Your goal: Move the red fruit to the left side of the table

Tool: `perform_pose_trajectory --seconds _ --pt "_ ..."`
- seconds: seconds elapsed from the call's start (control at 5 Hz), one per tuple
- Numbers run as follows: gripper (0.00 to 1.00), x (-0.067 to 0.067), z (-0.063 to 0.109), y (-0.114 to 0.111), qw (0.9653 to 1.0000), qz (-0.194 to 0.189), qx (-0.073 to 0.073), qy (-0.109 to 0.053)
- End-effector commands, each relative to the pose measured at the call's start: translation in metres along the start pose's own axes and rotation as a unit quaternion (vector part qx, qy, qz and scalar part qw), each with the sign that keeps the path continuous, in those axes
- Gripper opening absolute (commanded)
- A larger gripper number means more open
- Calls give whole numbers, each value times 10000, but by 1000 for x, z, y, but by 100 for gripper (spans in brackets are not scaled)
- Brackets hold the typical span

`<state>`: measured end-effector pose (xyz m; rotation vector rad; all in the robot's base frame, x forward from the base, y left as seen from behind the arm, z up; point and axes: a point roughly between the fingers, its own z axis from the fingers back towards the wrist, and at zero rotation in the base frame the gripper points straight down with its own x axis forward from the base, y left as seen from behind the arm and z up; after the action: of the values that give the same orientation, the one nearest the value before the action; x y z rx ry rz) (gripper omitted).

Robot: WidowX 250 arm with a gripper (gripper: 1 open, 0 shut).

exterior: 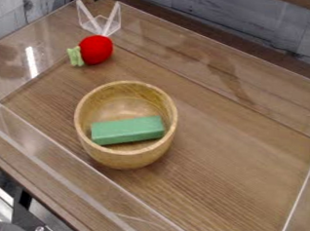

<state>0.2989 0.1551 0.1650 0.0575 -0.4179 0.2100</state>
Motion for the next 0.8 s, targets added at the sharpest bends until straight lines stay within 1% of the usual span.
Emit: perform_pose_trajectory --seconds 0.0,0.2,0.4,0.6 --pt "100 4 18 -4 9992 -348 -79 -186" --pt "100 -1 24 -7 9974 -662 -232 -140" --pt "100 2 23 -17 9990 -408 -134 -80" --pt "100 4 21 -26 9999 -161 -30 -21"
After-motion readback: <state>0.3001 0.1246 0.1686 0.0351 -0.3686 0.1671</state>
